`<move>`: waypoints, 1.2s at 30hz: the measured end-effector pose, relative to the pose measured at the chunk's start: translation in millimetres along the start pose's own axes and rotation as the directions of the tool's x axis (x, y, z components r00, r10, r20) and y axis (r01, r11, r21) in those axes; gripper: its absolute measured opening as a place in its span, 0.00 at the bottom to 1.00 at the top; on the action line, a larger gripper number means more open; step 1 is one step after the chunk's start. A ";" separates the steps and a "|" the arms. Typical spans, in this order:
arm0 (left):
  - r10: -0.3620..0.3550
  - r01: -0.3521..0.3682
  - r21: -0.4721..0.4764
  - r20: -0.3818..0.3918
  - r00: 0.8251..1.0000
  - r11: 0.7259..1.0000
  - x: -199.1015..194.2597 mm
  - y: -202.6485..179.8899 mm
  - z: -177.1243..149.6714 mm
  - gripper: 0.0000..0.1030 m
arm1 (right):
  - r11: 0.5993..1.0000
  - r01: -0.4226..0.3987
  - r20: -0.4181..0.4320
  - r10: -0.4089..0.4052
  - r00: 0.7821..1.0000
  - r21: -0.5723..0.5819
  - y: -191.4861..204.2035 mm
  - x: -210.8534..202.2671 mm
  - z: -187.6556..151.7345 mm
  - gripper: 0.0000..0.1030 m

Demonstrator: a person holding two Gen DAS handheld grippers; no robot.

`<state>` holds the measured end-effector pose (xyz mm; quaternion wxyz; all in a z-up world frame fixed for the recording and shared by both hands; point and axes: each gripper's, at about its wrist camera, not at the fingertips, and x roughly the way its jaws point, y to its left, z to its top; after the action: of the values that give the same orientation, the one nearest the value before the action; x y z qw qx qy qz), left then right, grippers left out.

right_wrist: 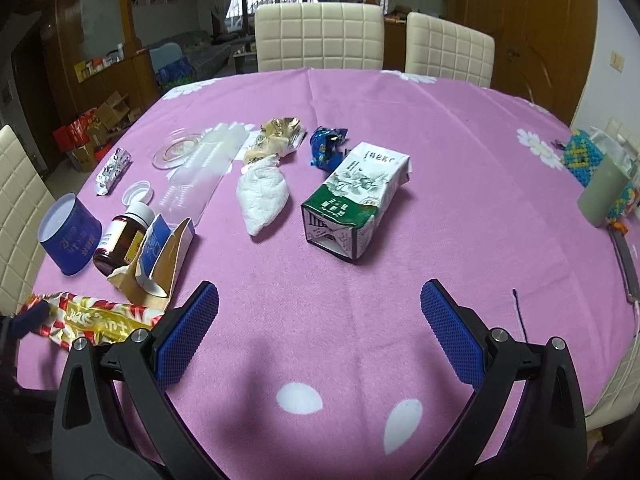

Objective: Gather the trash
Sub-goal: 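Grasp the red-and-gold snack wrapper with the left gripper while the right gripper approaches the torn box, then grasp the torn blue-and-white box with the right gripper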

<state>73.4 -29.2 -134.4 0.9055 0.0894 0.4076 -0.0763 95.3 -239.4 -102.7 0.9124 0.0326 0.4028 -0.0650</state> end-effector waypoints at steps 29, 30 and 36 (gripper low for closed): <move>0.009 0.013 -0.124 0.175 0.984 0.992 -44.8 43.0 -2.6 0.03 | 0.975 -0.126 0.008 0.130 0.992 -0.185 79.0 13.7 10.3 0.88; 0.021 0.006 -0.153 0.177 0.984 0.988 -45.3 50.8 -2.6 0.03 | 0.972 -0.139 -0.007 0.141 0.990 -0.190 83.1 17.1 10.5 0.81; 0.054 -0.019 -0.187 0.188 0.981 0.982 -45.2 66.9 -3.9 0.03 | 0.970 -0.174 -0.111 0.156 0.982 -0.173 96.6 45.5 9.7 0.52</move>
<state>55.1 39.8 -96.4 0.9463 0.0049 0.3220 -0.0298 146.7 -149.1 -129.1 0.8933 -0.0142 0.4466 0.0497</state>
